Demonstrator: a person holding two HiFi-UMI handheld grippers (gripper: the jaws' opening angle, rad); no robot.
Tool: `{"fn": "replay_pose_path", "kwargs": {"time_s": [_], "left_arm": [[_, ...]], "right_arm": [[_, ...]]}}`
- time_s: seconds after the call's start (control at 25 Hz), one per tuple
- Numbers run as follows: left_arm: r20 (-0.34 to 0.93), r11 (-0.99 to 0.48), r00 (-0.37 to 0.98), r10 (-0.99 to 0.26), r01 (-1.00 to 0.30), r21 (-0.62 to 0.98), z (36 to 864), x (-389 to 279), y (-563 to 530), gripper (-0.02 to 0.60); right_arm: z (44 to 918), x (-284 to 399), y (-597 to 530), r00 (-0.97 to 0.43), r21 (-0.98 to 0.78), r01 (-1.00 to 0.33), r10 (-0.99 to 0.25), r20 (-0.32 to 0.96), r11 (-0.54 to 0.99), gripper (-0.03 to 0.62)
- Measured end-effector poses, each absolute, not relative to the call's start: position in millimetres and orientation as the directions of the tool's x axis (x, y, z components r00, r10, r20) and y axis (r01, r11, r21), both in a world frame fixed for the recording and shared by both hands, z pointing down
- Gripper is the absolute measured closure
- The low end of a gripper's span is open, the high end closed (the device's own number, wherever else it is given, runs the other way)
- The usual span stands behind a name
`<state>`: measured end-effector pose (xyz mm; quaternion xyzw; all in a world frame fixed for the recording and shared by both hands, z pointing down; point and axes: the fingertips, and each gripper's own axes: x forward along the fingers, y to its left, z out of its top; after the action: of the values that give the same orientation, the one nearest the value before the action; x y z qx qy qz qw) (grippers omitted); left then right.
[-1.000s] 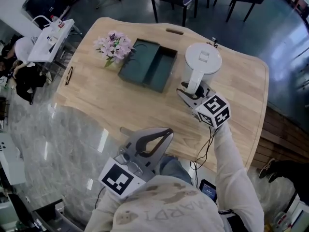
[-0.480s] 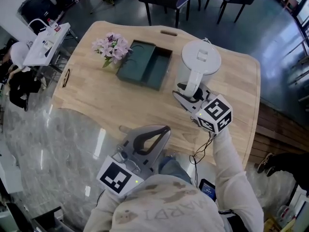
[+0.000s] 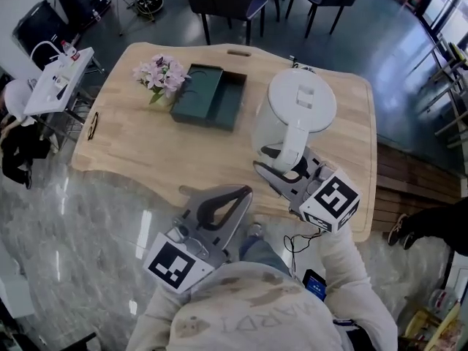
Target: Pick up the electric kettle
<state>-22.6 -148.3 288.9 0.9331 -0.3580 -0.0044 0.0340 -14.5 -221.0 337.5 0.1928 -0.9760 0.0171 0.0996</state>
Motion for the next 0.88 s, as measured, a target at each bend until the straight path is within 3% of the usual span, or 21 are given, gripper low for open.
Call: {"fn": "replay_pose_path", "kwargs": {"time_s": [0.88], "left_arm": [[-0.048, -0.806, 0.806, -0.59, -0.591, -0.019, 273.4, -91.9, 21.6, 0.569]], "right_arm": [[301.8, -68.7, 32.8, -0.853, 0.051, -0.498, -0.499, 0.149, 0.866, 0.479]]}}
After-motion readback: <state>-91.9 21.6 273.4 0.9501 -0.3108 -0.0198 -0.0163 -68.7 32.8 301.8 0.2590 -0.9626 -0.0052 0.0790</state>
